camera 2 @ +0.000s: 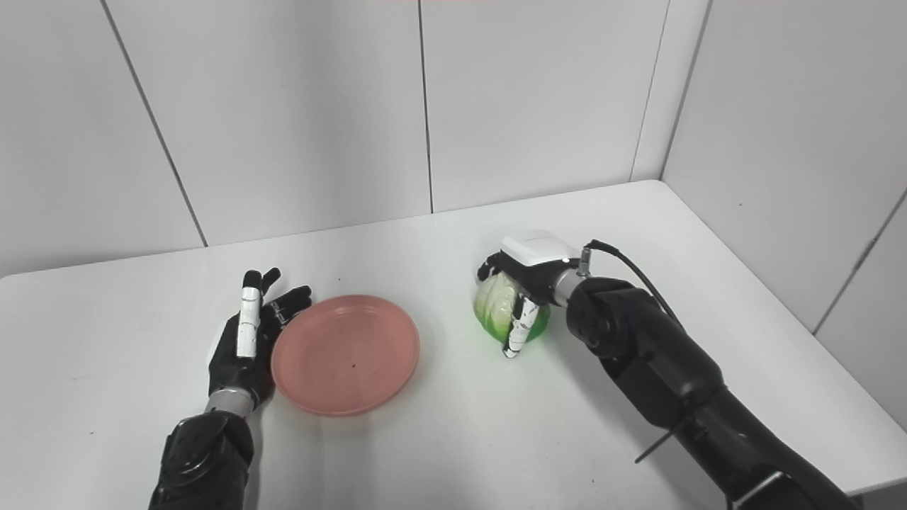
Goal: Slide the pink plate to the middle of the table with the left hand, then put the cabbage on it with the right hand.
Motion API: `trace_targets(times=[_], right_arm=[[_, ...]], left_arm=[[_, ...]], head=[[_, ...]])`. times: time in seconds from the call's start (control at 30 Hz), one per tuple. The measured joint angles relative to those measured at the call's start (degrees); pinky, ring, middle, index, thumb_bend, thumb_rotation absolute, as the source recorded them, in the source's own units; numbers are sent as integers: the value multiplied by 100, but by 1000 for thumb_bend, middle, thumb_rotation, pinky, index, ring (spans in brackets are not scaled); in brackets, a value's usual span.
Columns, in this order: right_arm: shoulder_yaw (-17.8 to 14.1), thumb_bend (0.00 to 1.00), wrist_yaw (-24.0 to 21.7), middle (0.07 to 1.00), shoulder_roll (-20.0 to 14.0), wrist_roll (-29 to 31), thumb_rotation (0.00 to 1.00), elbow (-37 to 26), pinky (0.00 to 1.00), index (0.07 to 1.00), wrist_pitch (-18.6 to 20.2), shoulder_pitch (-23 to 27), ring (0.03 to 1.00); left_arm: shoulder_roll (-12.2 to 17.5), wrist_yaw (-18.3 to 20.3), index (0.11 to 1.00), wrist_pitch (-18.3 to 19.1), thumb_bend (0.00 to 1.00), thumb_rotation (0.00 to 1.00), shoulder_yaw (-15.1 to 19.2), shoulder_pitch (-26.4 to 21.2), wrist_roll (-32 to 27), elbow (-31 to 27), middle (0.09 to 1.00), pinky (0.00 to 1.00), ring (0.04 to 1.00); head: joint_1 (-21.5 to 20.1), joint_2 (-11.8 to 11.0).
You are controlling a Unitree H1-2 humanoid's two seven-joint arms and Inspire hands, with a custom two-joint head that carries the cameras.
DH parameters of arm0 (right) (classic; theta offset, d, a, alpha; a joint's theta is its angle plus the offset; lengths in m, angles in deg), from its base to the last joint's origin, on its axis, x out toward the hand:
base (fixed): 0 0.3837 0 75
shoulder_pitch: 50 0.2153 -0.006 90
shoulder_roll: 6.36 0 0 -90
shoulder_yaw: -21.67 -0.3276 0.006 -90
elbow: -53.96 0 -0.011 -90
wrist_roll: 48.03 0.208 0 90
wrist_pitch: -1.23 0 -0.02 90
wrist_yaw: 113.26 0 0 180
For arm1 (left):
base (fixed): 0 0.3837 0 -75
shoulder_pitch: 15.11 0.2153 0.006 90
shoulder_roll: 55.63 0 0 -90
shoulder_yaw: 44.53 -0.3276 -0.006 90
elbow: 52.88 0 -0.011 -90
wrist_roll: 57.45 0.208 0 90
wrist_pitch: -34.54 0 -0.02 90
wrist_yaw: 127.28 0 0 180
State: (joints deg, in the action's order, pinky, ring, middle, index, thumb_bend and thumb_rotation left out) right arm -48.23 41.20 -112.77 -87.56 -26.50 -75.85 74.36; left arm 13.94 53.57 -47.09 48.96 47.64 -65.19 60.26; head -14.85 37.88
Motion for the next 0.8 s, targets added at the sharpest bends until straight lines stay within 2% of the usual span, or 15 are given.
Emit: trace_targets(times=[0.07,0.13,0.23,0.43,0.53,0.6,0.8], right_arm=[[0,568,-25,338,-7,138,128,2,205,487,-27,4,254],[15,531,-87,322,-33,251,129,11,193,474,-96,27,242],[50,523,-223,337,-95,380,127,12,196,473,-138,76,254],[90,521,-582,306,-228,660,124,-50,172,474,-186,147,218],[99,521,-731,308,-293,839,124,-68,204,474,-335,160,223],[114,521,-819,344,-318,903,126,-108,218,475,-352,178,256],[157,521,-1507,306,-384,1069,126,-627,160,476,-278,292,209]], left_arm=[[-1,-1,893,0,922,900,-1,0,0,0,711,809,769],[-5,2,896,-1,925,901,-4,0,0,1,718,819,771],[-7,17,899,-2,924,906,-11,3,1,1,719,825,772],[-18,21,899,-1,925,905,-18,8,2,-3,714,840,774],[-23,20,897,-1,926,900,-13,15,2,-12,713,839,771],[-23,20,896,-2,929,899,-8,15,2,-12,712,838,768],[-31,20,892,-15,919,905,-9,15,2,-11,722,824,765]], head=[[0,0],[-9,0],[-9,9],[-9,18],[-9,26],[-9,26],[44,26]])
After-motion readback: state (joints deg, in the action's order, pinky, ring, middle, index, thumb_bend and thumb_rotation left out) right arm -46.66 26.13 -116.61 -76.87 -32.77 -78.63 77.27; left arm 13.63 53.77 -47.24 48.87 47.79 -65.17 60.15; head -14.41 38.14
